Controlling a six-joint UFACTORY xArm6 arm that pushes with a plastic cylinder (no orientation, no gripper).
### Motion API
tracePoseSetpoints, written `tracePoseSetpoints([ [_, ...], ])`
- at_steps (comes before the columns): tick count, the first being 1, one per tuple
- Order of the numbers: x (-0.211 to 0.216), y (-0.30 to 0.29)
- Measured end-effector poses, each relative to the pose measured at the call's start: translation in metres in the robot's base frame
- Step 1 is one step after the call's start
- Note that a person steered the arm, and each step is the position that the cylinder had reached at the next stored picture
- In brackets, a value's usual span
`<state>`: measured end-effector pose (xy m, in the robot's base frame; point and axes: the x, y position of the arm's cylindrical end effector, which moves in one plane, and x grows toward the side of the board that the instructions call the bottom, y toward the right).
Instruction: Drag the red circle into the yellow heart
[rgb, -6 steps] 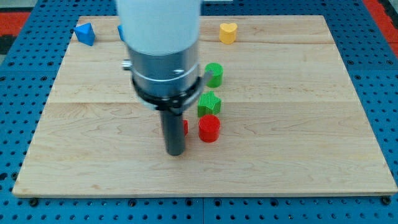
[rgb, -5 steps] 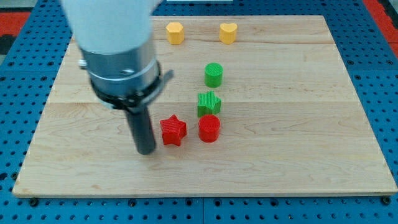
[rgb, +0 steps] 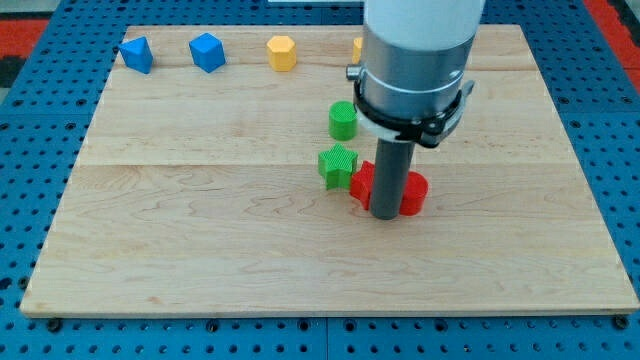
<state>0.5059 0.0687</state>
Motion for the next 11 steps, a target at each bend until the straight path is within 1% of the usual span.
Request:
tracePoseSetpoints([
  [2, -0.018, 0.040],
  [3, -0.018, 0.052],
  [4, -0.003, 0.070],
  [5, -0.026, 0.085],
  [6, -0.077, 0.092],
  [7, -0.137, 0.091],
  [8, -0.182, 0.091],
  [9, -0.227, 0.074],
  [11, -0.185, 0.068],
])
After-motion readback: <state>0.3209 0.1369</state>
